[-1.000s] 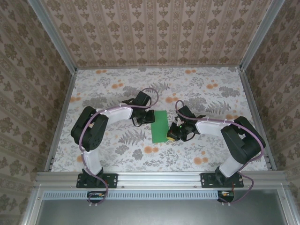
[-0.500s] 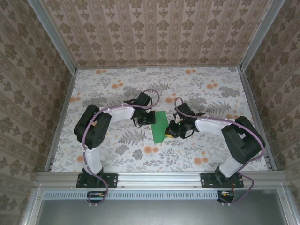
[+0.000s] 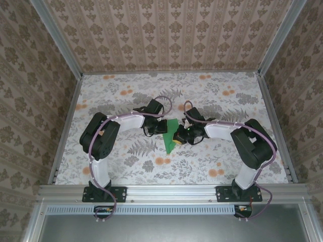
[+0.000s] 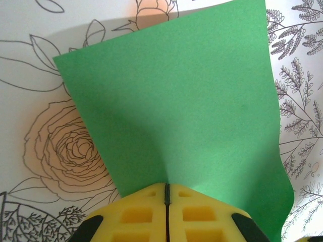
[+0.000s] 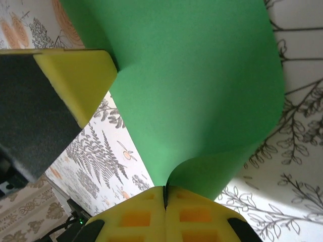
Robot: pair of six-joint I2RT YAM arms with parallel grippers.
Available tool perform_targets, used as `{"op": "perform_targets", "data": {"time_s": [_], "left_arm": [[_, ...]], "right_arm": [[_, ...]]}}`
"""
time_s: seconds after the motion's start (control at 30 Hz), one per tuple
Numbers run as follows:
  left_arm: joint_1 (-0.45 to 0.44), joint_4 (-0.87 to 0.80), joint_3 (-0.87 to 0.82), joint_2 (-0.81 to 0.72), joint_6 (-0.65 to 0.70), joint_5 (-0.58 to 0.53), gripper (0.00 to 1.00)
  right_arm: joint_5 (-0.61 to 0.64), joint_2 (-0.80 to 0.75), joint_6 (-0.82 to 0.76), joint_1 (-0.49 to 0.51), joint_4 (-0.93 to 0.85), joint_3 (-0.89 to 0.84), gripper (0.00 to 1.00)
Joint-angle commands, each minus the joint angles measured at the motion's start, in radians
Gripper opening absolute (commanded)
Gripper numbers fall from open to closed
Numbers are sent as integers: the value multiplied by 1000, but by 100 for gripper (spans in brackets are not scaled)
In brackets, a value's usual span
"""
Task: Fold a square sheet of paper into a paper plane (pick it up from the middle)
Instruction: Third fold the triangle at the center of the table.
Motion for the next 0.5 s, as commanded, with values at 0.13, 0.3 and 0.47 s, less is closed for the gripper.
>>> {"op": "perform_targets", "data": {"time_s": [0.13,0.3,0.47], "left_arm": [[-3,-26,-10,-19,30,0,8],[-3,56,-52,-77,35,-2,8],[0,102,-89,-110,32,-34,9]], "right_arm": [[-2,52,33,7,63,34,7],[-11,79,24,10,59,48,7],[-13,90,22,15,59,53,7]]}}
